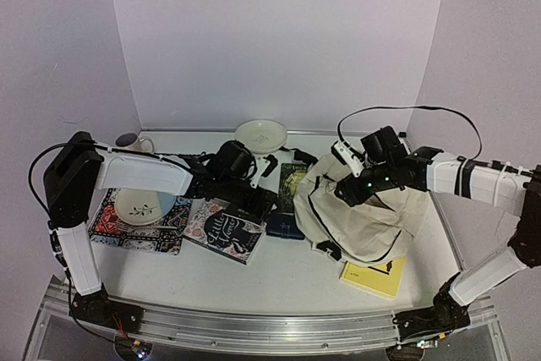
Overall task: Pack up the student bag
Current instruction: Place the student bag at the center of the board, then pick up the card case from the center of the board.
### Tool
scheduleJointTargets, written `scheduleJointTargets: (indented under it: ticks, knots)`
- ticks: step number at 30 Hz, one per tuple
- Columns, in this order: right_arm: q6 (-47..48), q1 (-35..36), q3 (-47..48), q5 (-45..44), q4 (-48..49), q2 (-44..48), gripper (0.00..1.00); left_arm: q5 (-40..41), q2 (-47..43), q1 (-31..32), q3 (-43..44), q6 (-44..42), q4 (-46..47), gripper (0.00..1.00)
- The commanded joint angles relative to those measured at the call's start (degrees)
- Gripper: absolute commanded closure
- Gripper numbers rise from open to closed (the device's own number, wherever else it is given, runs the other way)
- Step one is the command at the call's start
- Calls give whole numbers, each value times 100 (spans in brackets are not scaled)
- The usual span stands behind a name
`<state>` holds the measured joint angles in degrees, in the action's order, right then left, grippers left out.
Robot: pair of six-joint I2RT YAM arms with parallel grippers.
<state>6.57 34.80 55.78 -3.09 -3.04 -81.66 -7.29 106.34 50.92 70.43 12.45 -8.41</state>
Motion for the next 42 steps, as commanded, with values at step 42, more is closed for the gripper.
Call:
scheduleJointTargets:
  ticks: [42]
  knots:
    - [-726,-8,-593,23,256,642,10,-70,1294,800,2060,-1760,-2180,2]
